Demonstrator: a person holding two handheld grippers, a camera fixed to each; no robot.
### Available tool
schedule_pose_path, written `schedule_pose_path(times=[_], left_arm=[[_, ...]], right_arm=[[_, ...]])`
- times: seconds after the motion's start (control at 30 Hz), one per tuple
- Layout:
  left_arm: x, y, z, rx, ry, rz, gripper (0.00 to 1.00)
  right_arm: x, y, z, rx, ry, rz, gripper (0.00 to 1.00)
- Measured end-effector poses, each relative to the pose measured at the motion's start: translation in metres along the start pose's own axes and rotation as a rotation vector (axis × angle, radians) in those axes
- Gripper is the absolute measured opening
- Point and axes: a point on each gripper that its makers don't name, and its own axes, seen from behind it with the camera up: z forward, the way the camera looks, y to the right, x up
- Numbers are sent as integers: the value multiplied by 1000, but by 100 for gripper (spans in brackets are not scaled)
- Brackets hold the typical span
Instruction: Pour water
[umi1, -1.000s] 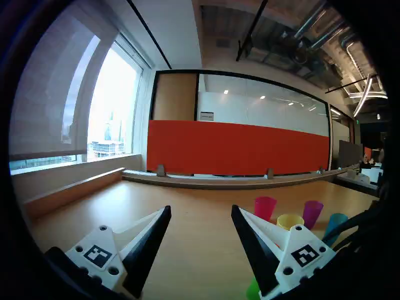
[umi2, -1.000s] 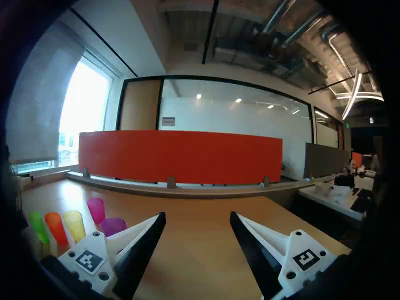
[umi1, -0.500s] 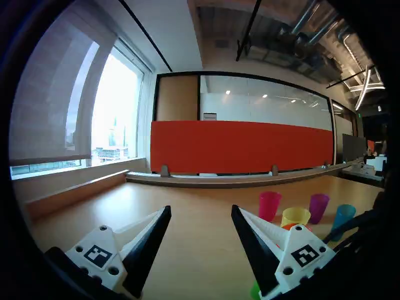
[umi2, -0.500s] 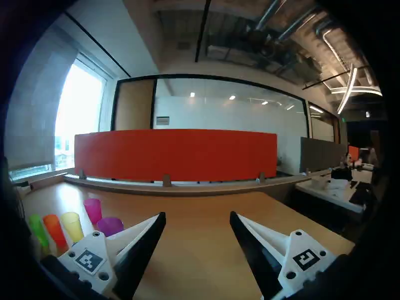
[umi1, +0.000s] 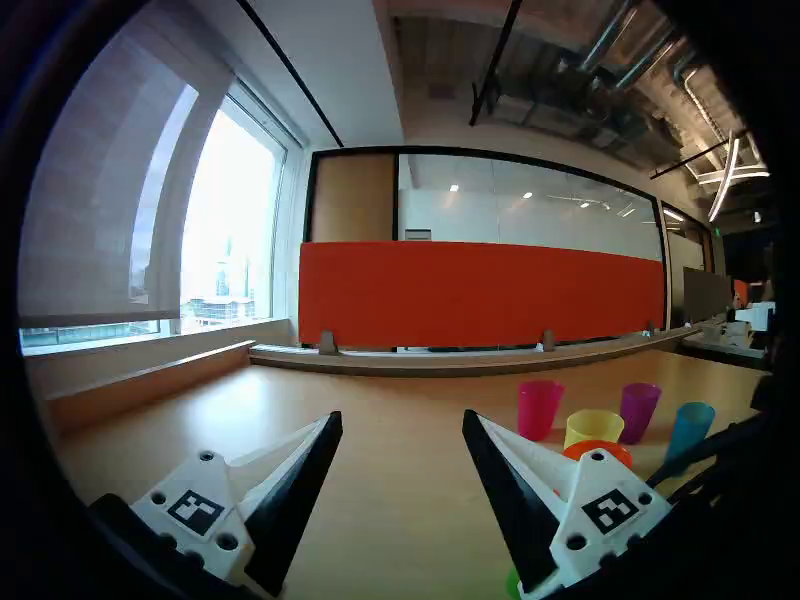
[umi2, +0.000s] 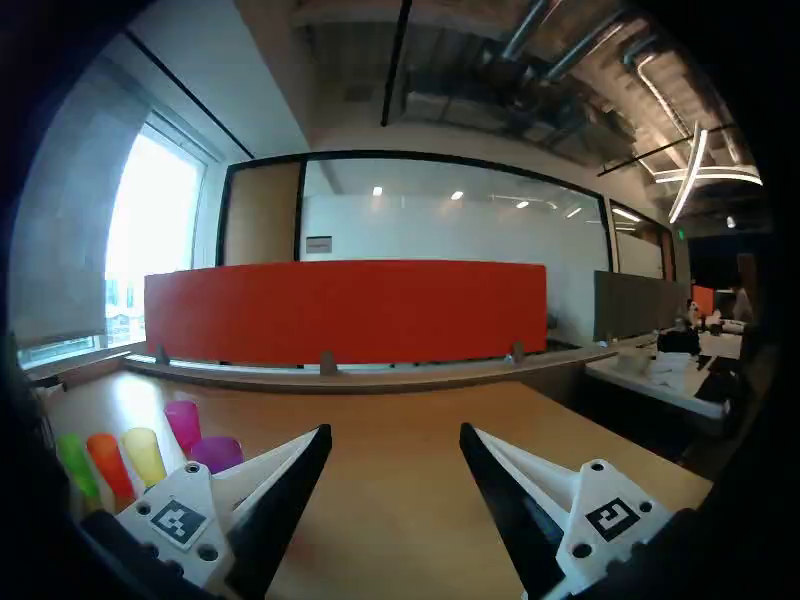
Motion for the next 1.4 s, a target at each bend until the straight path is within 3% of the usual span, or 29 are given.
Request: schedule_pose_path(times=[0.9,1.4], left_arm=[[-7,1,4,-15,-20,19,89],[-6,1,4,-15,-21,20,89]], right_arm=[[1,6,-5,3,4,14,99],[-1,3,-3,27,50,19,99]])
